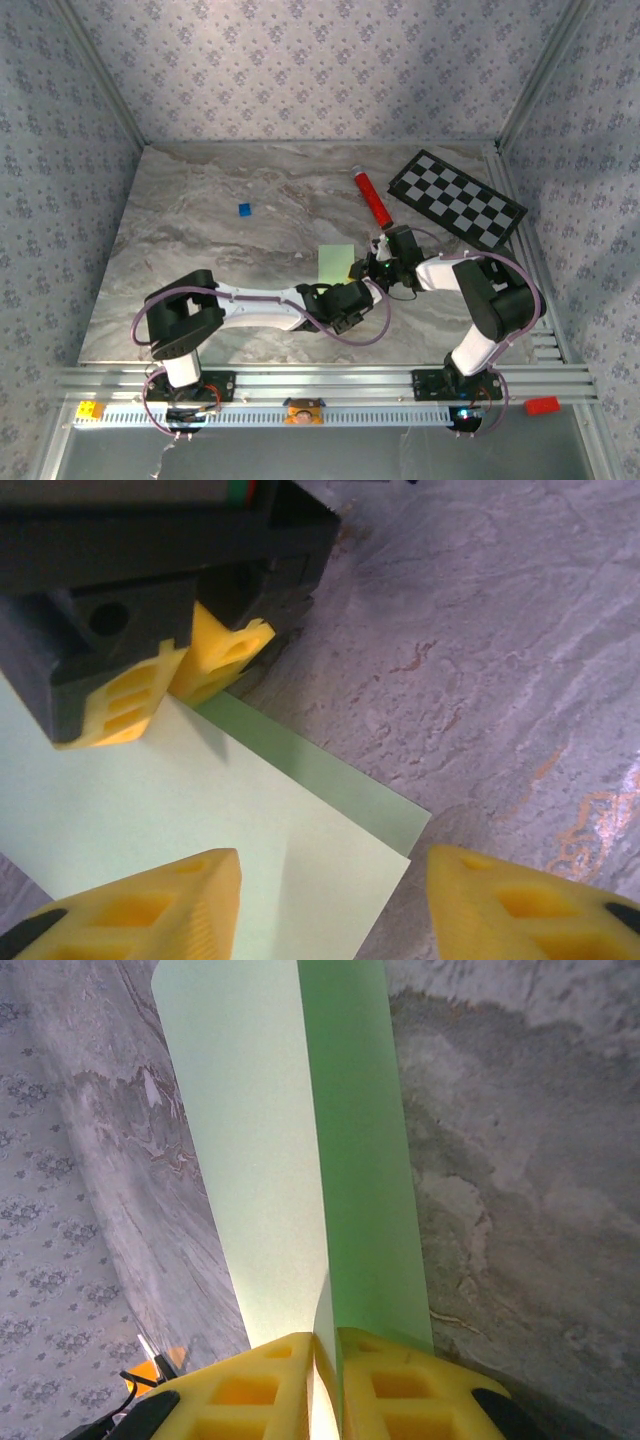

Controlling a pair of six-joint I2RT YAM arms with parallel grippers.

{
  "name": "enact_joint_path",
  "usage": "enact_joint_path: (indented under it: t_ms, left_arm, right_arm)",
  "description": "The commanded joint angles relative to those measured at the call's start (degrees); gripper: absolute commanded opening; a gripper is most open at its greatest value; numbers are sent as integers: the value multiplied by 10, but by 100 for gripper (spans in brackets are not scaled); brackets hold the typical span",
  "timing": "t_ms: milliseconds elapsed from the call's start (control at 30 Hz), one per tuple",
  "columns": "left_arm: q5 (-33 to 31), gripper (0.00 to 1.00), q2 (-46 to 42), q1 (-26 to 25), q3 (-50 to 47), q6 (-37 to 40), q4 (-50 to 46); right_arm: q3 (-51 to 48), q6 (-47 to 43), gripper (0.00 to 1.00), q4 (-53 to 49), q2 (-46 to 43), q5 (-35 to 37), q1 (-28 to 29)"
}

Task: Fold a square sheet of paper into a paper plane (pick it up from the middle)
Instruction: Fold the triangle a second time at the center of the table.

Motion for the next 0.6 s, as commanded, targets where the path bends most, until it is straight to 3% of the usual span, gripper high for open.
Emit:
enact_joint_path:
  t_ms: [0,267,433,567]
  left_arm:
    - [-6,42,5,-5,3,2,9]
    - [-13,12,0,-5,5,3,8]
    - [-7,4,-12,-3,4,-4,7]
    - [43,0,-30,16,-4,-24,12]
  right_arm:
    - [-6,8,15,-5,-15,-4,-3]
    - [-4,5,16,-11,-17,-2,-4]
    - [-1,-4,18,-30,-25,5,-6]
    - [0,-21,22,-77,-53,46,-7]
